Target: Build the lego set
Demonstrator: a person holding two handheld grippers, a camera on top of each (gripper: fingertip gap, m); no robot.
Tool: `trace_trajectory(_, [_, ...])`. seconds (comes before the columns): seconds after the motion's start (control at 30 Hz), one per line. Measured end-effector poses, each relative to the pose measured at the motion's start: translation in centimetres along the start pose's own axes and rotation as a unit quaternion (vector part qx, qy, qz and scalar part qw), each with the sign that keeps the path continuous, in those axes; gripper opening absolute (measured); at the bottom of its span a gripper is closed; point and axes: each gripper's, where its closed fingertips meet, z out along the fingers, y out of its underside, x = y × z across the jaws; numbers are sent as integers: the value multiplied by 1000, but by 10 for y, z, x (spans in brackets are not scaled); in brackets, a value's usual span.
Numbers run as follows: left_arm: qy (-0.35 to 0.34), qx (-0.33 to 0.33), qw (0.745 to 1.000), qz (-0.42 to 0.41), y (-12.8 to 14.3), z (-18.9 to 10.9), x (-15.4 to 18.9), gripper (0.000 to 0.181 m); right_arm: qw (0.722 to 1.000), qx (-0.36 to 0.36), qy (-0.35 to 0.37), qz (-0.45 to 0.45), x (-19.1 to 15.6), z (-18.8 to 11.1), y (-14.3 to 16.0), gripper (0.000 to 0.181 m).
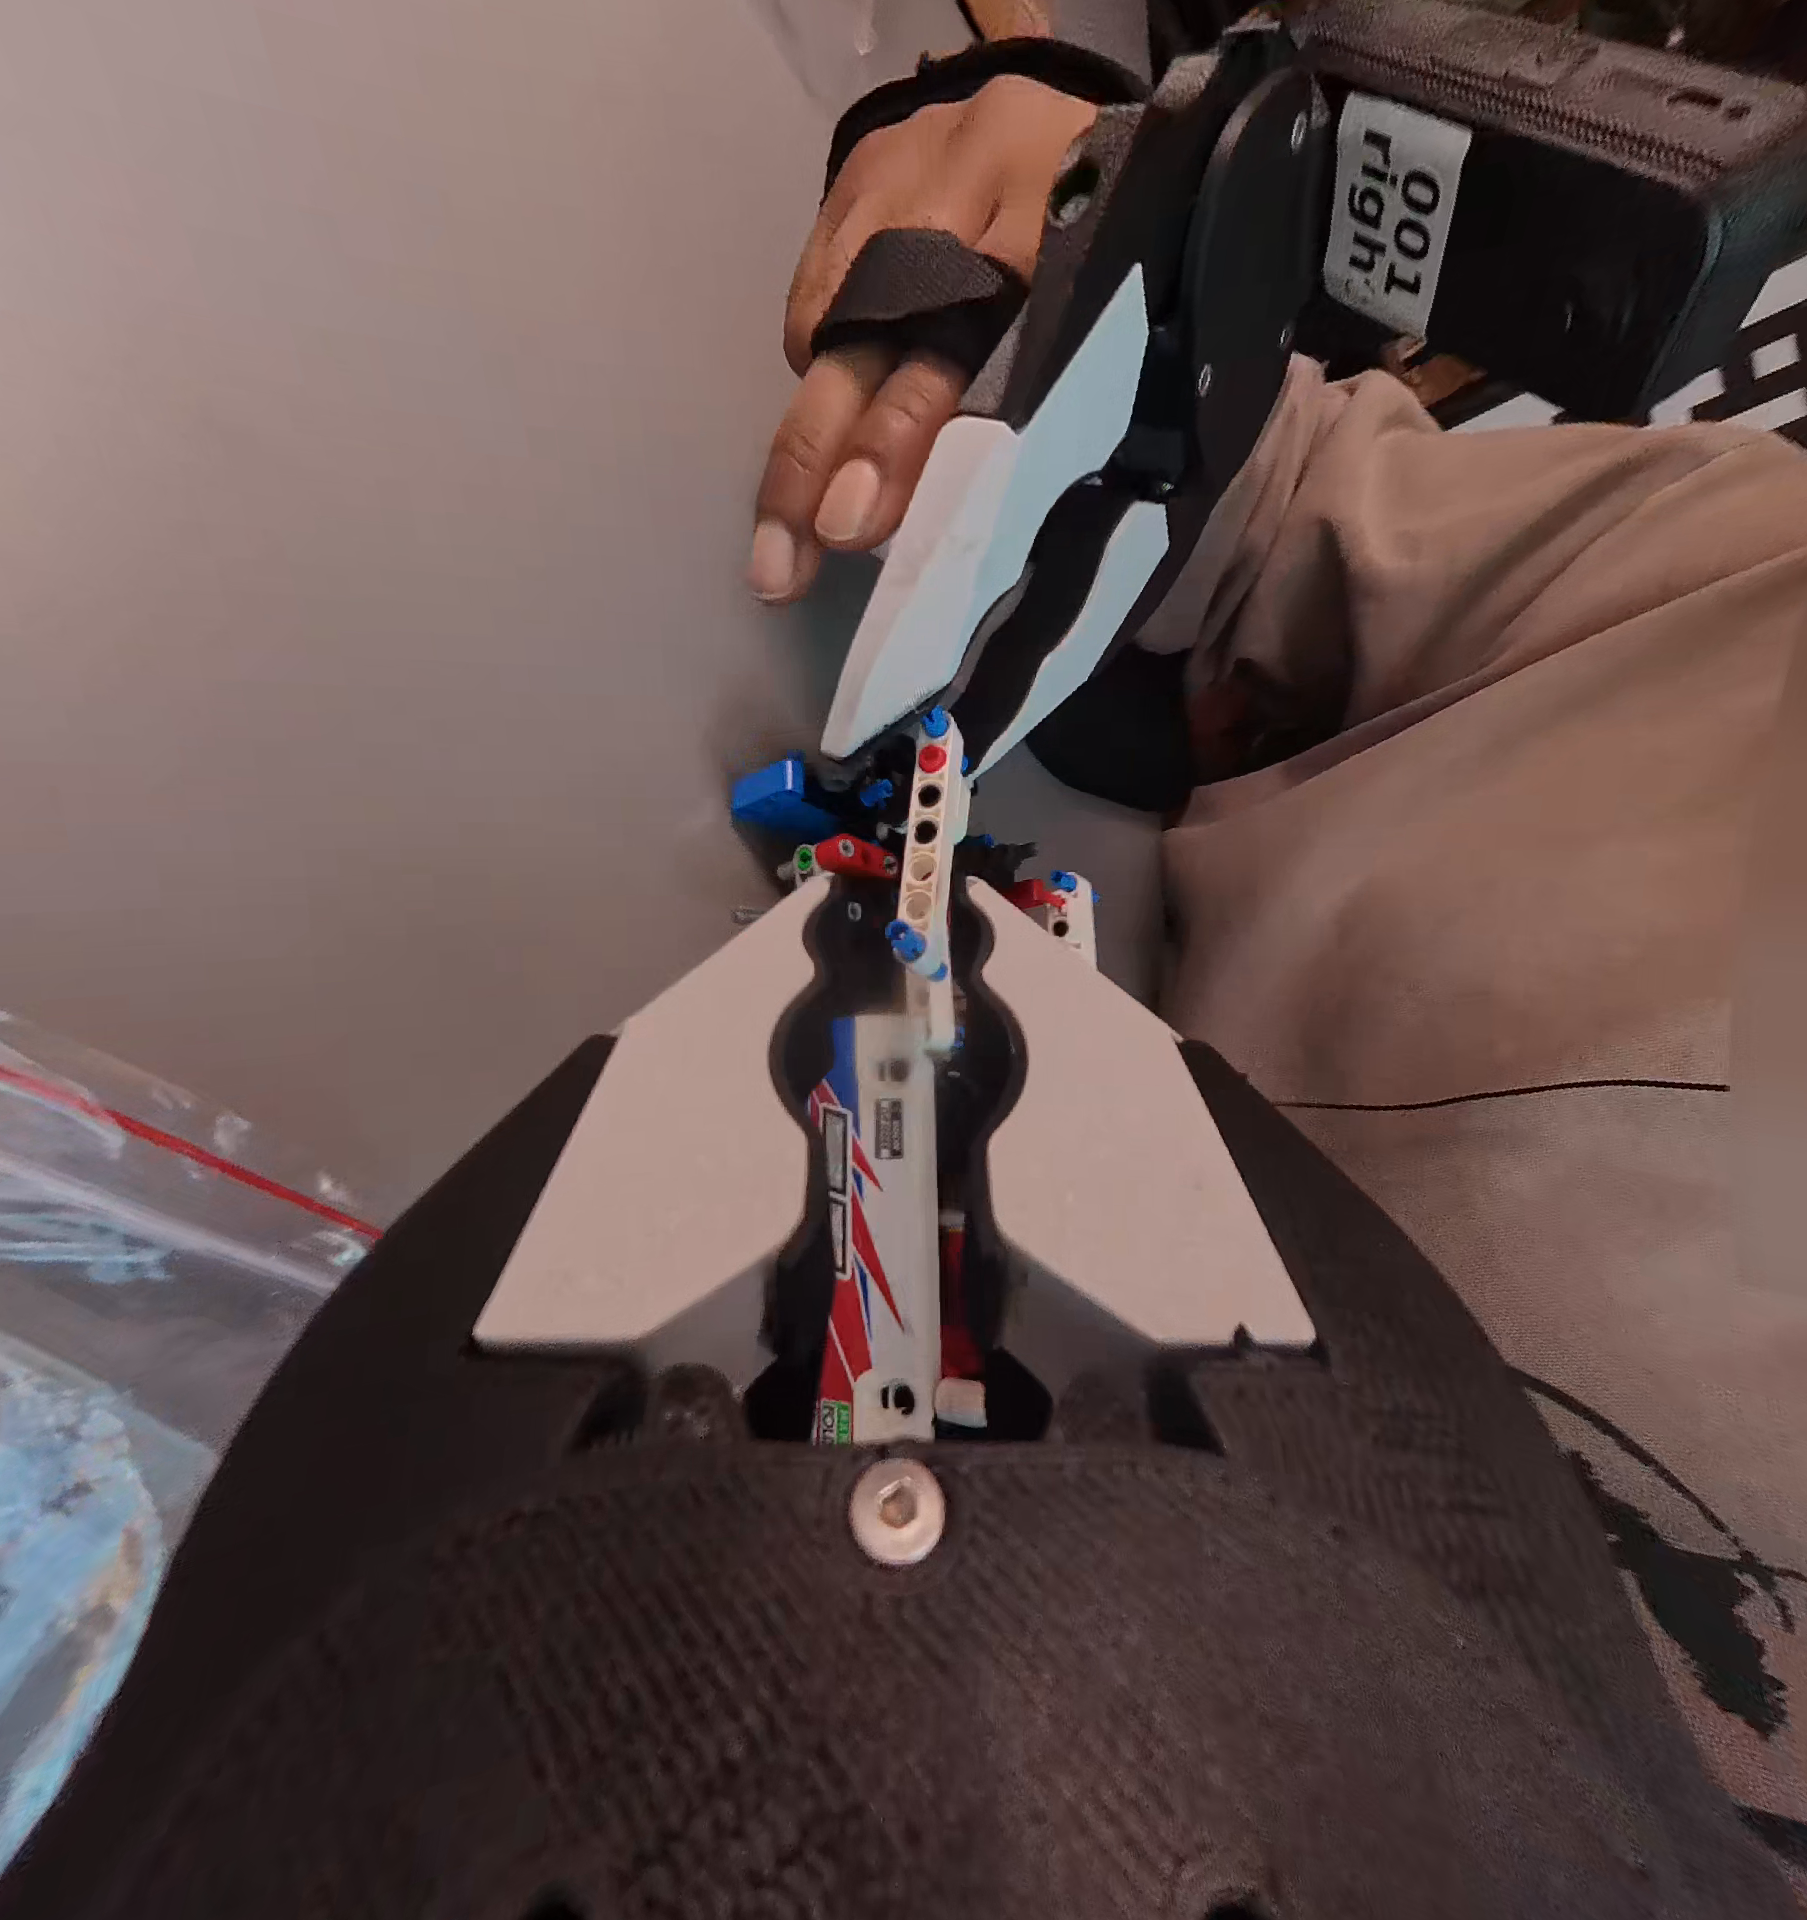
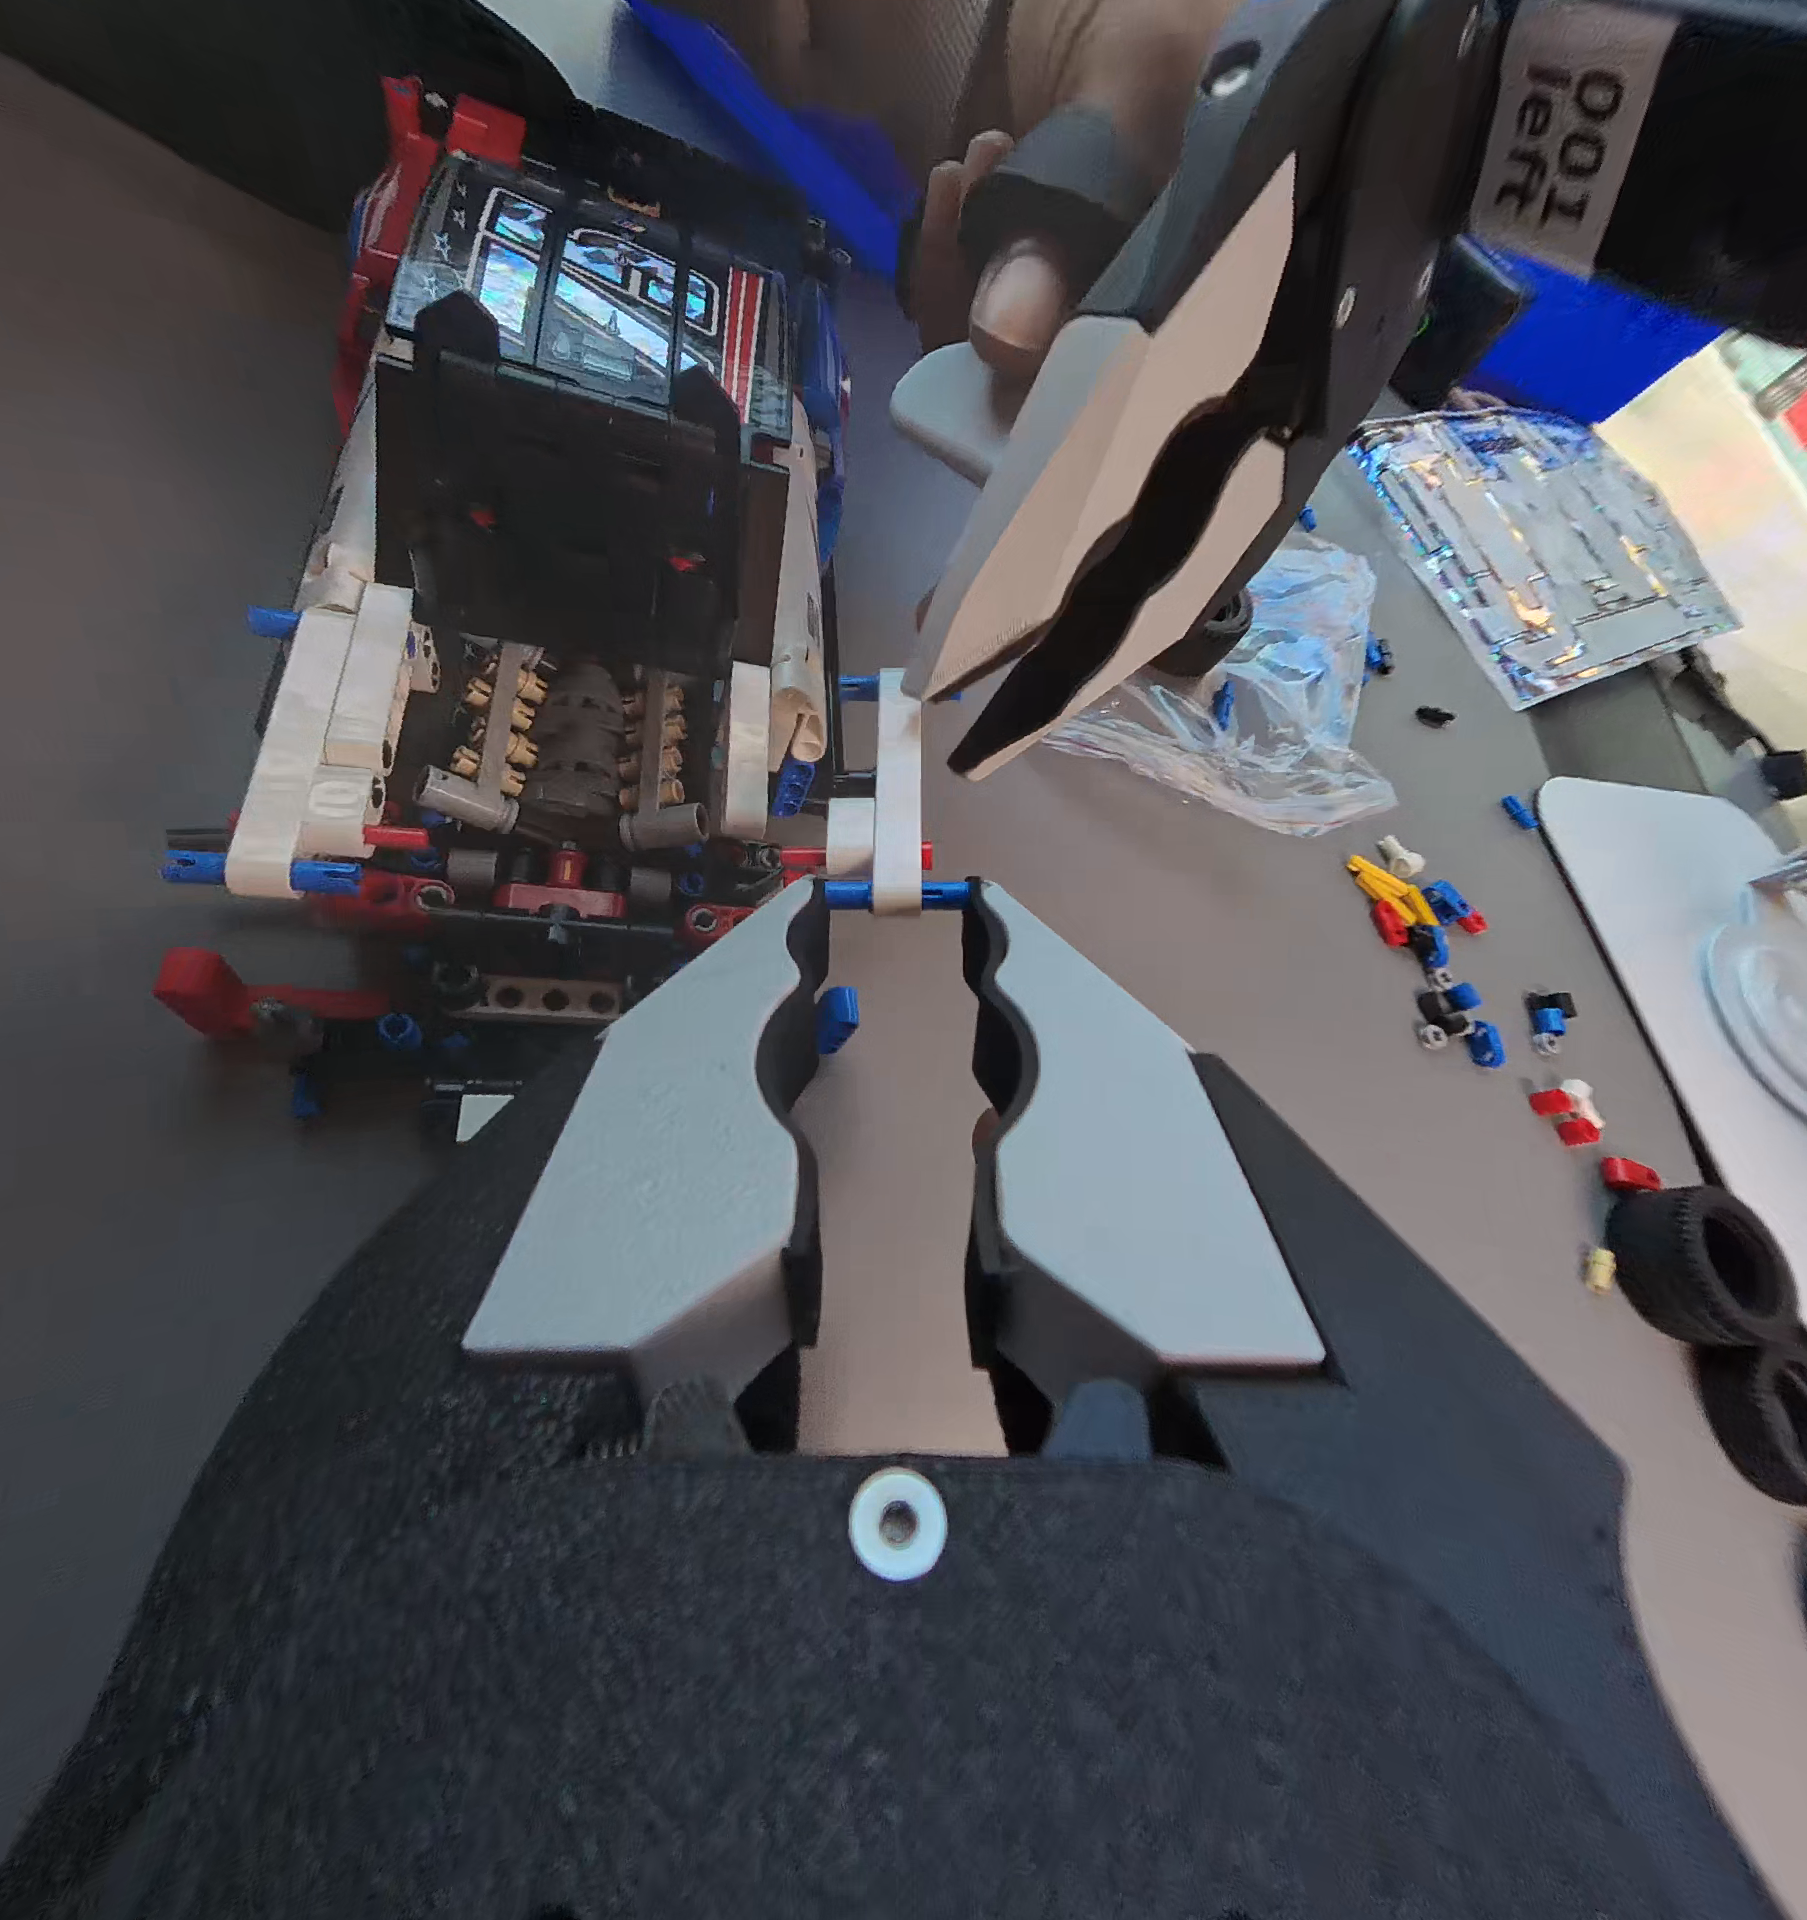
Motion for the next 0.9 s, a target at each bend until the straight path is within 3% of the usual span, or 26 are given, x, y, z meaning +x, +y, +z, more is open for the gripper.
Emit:
trace_trajectory(0.3, [-124,-74,982,124,16,-8,-9,19,992,5,-110,67,-14,8,8,23])
trace_trajectory(0.9, [-184,-184,952,158,27,0,-2,25,981,32,-143,123,-21,10,8,23])
